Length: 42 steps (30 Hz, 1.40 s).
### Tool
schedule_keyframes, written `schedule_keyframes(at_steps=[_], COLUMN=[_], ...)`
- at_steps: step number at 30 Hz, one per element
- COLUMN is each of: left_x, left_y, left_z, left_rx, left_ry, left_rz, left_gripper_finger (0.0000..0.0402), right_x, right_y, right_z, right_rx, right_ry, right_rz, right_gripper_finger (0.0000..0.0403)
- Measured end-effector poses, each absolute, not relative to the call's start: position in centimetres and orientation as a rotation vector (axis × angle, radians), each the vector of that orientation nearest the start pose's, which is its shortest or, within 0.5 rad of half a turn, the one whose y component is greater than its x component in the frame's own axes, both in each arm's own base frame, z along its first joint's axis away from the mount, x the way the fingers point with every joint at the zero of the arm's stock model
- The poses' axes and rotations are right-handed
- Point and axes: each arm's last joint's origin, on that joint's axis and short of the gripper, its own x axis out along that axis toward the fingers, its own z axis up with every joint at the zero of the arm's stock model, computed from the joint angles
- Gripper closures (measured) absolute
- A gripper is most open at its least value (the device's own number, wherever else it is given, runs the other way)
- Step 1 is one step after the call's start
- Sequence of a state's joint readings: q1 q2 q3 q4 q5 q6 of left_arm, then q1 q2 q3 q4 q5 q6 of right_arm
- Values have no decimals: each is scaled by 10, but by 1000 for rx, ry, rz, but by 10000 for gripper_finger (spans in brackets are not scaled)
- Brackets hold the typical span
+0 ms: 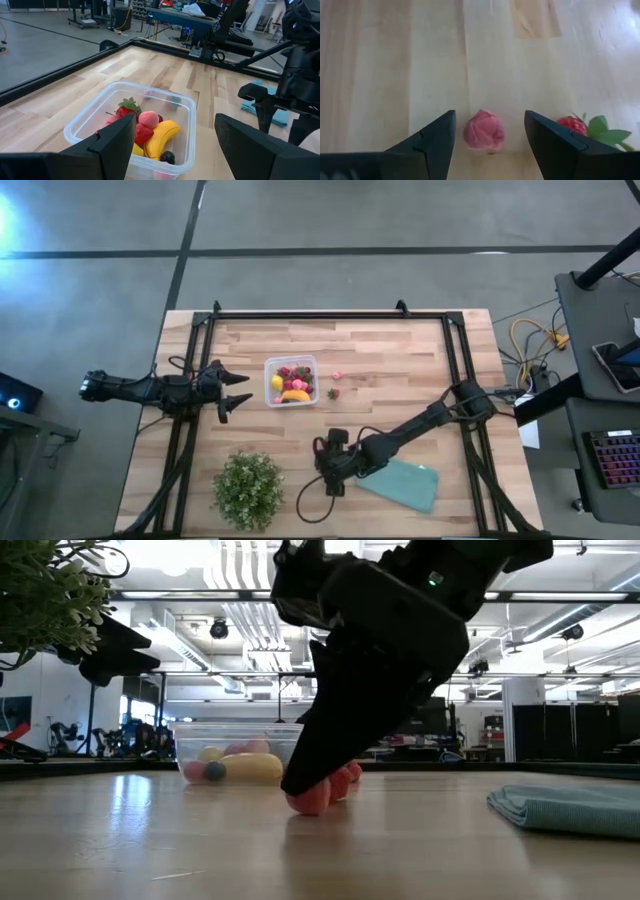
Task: Pick and placing Produce into tupperware
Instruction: Put the pink peach into the transparent bin
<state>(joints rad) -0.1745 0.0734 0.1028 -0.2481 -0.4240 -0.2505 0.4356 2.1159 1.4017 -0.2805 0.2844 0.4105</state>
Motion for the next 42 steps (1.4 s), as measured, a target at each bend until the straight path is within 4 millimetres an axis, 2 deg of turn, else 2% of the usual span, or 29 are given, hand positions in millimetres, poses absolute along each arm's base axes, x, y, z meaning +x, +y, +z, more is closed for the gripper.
schedule_keyframes(at_steps=[15,19,30,42], left_x=[92,92,92,92], left_y=[-4,-4,-4,-4], left_z=[170,170,170,170], left_rx=[-184,-183,-184,-184], left_ry=[177,178,177,177], left_rz=[273,274,273,273], left_gripper_finger=[143,143,143,143], right_x=[394,397,398,398], right_y=[173,174,170,169], right_z=[128,120,120,122], right_rx=[39,43,51,49], right_ry=[953,956,960,967], right_rz=[-33,-32,-44,-33], right_gripper_finger=[174,174,177,255])
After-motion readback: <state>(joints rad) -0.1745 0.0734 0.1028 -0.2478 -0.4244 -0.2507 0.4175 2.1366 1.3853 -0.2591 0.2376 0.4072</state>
